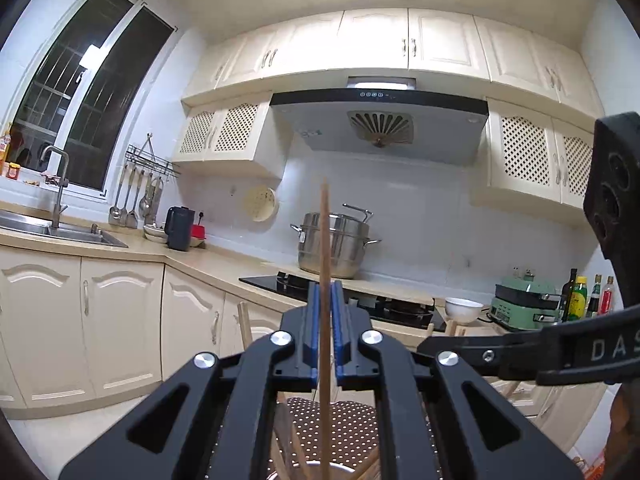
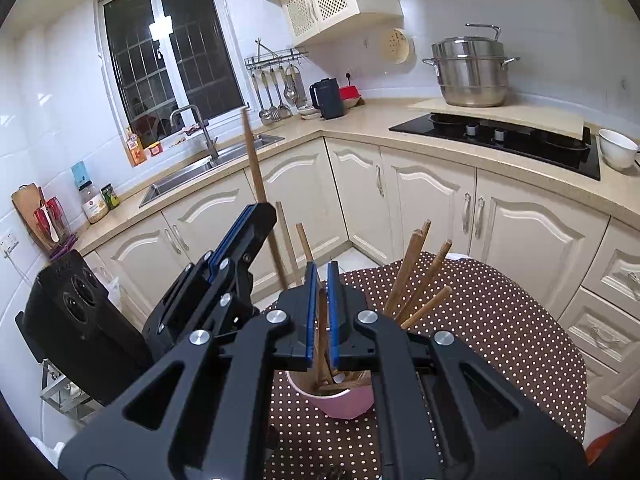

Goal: Organize utensils
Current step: 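Raise both chopsticks over the pink cup and open both grippers to drop them, then move both grippers back down to the spoon and blue knife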

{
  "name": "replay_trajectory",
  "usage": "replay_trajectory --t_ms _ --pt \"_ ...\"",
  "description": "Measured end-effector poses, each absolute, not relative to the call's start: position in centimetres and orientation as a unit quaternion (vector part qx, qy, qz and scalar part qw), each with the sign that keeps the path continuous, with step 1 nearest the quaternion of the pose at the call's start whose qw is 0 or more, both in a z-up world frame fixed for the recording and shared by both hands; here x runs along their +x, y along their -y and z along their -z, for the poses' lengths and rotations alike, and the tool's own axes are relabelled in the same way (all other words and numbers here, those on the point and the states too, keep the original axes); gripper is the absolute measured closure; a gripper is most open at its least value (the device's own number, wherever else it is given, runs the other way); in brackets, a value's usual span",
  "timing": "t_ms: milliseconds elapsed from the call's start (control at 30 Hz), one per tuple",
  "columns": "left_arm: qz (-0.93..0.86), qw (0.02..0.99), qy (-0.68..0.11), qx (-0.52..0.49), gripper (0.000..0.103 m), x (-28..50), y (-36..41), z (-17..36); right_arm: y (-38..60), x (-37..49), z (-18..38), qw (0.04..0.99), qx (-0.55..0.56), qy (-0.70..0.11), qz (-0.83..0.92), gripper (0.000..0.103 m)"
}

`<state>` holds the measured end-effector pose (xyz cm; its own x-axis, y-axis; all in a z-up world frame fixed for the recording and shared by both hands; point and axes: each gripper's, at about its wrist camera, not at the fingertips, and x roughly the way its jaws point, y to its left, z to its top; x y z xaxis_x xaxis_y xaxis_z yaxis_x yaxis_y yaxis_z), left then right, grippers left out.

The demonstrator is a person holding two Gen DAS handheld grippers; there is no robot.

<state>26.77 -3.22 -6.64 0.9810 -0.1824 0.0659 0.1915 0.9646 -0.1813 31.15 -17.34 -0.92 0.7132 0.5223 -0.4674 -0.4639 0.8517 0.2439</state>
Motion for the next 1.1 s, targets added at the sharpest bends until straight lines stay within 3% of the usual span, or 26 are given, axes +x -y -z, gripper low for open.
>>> replay_trajectory --t_ms 733,767,833,1100 --pt "0.107 0.989 -0.045 -0.092 0.095 24.7 2.9 7.2 17.8 31.0 3.5 0.923 0.071 -0.29 -0.242 0.097" --pt "0.106 0.989 -0.049 -0.089 0.094 24.4 2.9 7.1 17.8 30.9 3.5 0.924 0.071 -0.289 -0.241 0.096" --pt "0.102 0.99 -0.052 -0.087 0.08 23.7 2.8 6.9 17.8 30.2 3.2 0.926 0.068 -0.286 -0.236 0.096" --pt "0.11 0.99 -0.054 -0.074 0.06 19.9 2.8 5.4 17.9 27.6 2.2 0.934 0.062 -0.275 -0.219 0.09"
